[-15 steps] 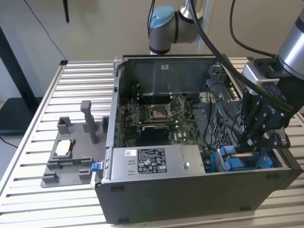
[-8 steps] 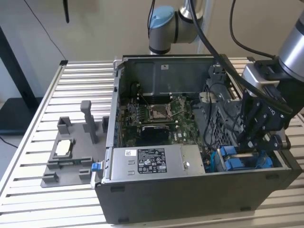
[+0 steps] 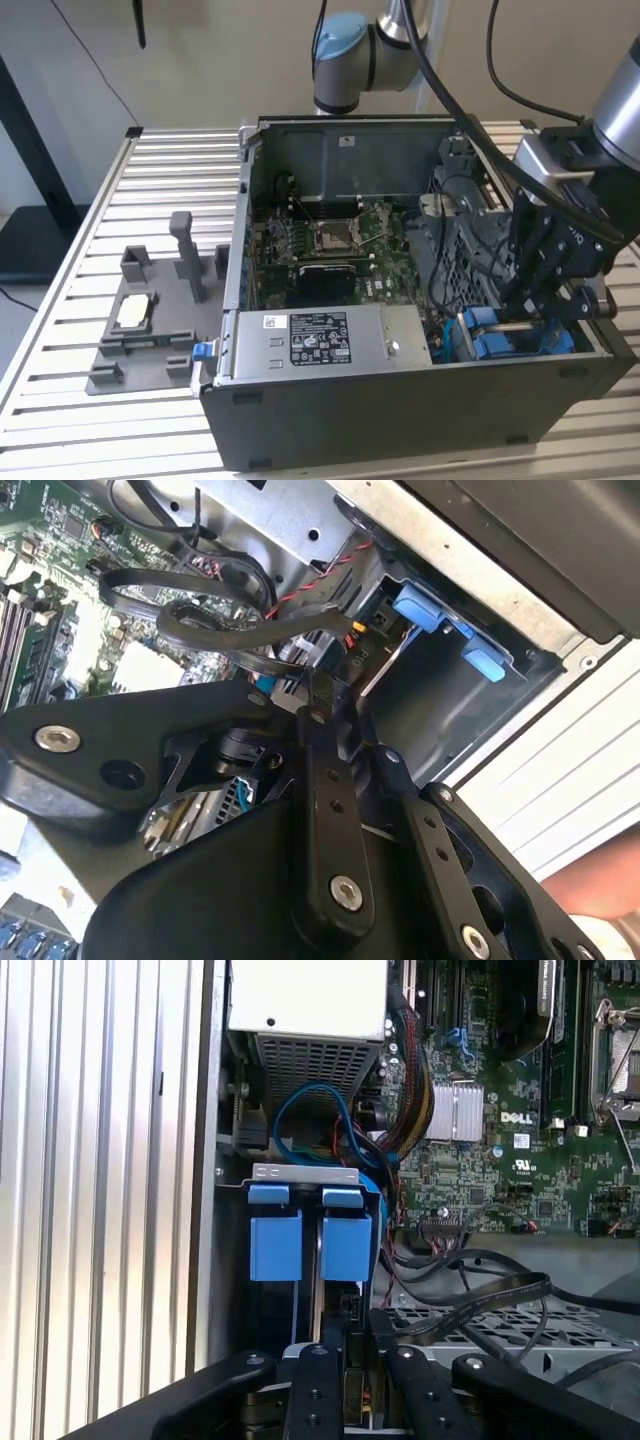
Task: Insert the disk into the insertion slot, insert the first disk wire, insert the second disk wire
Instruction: 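Insert the second disk wire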
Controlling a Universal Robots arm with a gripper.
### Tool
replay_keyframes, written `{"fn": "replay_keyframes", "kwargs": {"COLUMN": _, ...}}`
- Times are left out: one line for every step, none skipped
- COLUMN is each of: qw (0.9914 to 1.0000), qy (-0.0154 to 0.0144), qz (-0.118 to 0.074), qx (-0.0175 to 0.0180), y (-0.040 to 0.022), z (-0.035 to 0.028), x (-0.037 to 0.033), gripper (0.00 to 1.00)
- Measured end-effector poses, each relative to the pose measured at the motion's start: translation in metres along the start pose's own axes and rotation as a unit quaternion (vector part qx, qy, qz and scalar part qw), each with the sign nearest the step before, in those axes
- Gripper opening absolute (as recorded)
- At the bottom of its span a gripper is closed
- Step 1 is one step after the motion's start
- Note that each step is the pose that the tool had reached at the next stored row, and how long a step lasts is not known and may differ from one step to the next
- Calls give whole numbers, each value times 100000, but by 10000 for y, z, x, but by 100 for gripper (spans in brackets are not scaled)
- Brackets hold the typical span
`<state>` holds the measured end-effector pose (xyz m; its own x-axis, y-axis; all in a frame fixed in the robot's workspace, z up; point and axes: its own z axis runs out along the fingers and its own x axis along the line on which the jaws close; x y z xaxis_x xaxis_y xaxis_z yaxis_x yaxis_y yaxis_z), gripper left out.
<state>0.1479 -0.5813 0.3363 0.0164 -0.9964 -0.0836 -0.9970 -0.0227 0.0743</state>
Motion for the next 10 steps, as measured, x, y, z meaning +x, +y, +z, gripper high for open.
{"fn": "replay_keyframes", "kwargs": {"qw": 100000, "qy": -9, "qz": 0, "qx": -6, "y": 0, "z": -2, "x": 1, "gripper": 24}}
{"fn": "replay_keyframes", "kwargs": {"qw": 100000, "qy": -28, "qz": 0, "qx": -7, "y": 0, "z": -4, "x": 1, "gripper": 24}}
{"fn": "replay_keyframes", "kwargs": {"qw": 100000, "qy": -54, "qz": -3, "qx": -9, "y": 1, "z": -9, "x": 1, "gripper": 24}}
{"fn": "replay_keyframes", "kwargs": {"qw": 100000, "qy": -76, "qz": -4, "qx": -8, "y": 1, "z": -16, "x": 1, "gripper": 24}}
{"fn": "replay_keyframes", "kwargs": {"qw": 100000, "qy": -85, "qz": -6, "qx": -9, "y": 2, "z": -26, "x": 0, "gripper": 24}}
{"fn": "replay_keyframes", "kwargs": {"qw": 100000, "qy": -102, "qz": -8, "qx": -8, "y": 2, "z": -36, "x": -1, "gripper": 24}}
{"fn": "replay_keyframes", "kwargs": {"qw": 100000, "qy": -114, "qz": -10, "qx": -7, "y": 3, "z": -47, "x": -2, "gripper": 24}}
{"fn": "replay_keyframes", "kwargs": {"qw": 100000, "qy": -125, "qz": -10, "qx": -6, "y": 4, "z": -59, "x": -3, "gripper": 24}}
{"fn": "replay_keyframes", "kwargs": {"qw": 100000, "qy": -132, "qz": -11, "qx": -6, "y": 5, "z": -71, "x": -4, "gripper": 24}}
{"fn": "replay_keyframes", "kwargs": {"qw": 100000, "qy": -136, "qz": -10, "qx": -5, "y": 6, "z": -86, "x": -5, "gripper": 24}}
